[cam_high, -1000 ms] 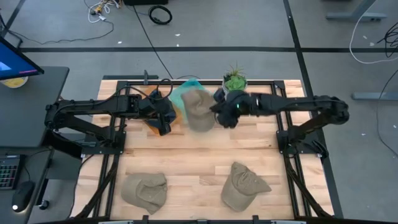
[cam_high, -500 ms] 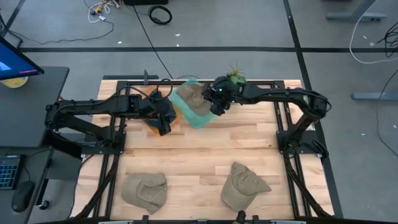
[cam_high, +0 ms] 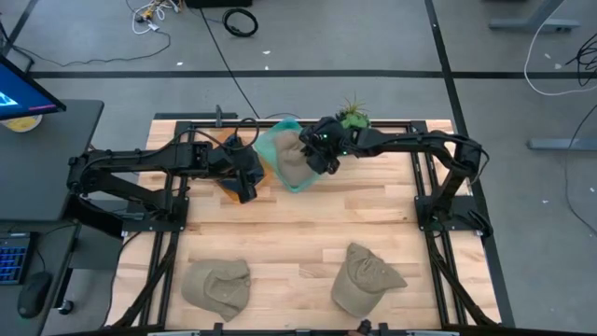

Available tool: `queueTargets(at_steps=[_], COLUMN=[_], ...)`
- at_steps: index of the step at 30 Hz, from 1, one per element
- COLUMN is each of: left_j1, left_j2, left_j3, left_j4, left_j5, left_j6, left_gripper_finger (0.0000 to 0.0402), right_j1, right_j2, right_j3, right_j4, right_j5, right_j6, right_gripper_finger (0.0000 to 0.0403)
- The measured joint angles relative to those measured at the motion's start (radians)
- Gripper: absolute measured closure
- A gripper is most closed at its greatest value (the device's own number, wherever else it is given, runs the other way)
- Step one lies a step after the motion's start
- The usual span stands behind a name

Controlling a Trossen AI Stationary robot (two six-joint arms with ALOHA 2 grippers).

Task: Pick & Place hat
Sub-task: Put the top brown cap into the blue bin

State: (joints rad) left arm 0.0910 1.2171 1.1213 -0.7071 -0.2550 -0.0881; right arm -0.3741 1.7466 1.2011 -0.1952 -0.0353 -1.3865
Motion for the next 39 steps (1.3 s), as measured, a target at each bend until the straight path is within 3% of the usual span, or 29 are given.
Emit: queueTargets(at_steps=[6, 13, 18, 27, 33, 39], left_j1=[0.0, 0.002, 0.016, 0.106, 0.2, 0.287], left_j2=[0.0, 0.013, 0.088, 0.346, 0.491, 0.604], left_j3=[0.0, 0.0, 0.0, -0.001, 0.0, 0.0], left_j4=[0.0, 0.016, 0.117, 0.412, 0.631, 0.744], left_j5=[0.0, -0.016, -0.019, -0.003, 0.05, 0.205], left_j6=[-0.02, -0.1, 0.003, 0.08, 0.095, 0.112], left_gripper_finger=[0.0262, 0.0262, 0.0262, 0.0262, 0.0262, 0.0262], right_j1=[-0.008, 0.055, 0.132, 0.331, 0.432, 0.484], right_j2=[0.0, -0.022, -0.091, -0.333, -0.426, -0.437], right_j3=[0.0, 0.0, 0.0, 0.0, 0.0, -0.002], right_j4=[0.002, -0.025, -0.186, -0.543, -0.599, -0.645], right_j5=[0.036, 0.183, 0.24, 0.193, 0.183, 0.184], right_j6=[0.119, 0.512, 0.721, 1.143, 1.274, 1.318], right_gripper_finger=[0.0261, 0.0233, 0.0239, 0.0269, 0.0281, 0.029])
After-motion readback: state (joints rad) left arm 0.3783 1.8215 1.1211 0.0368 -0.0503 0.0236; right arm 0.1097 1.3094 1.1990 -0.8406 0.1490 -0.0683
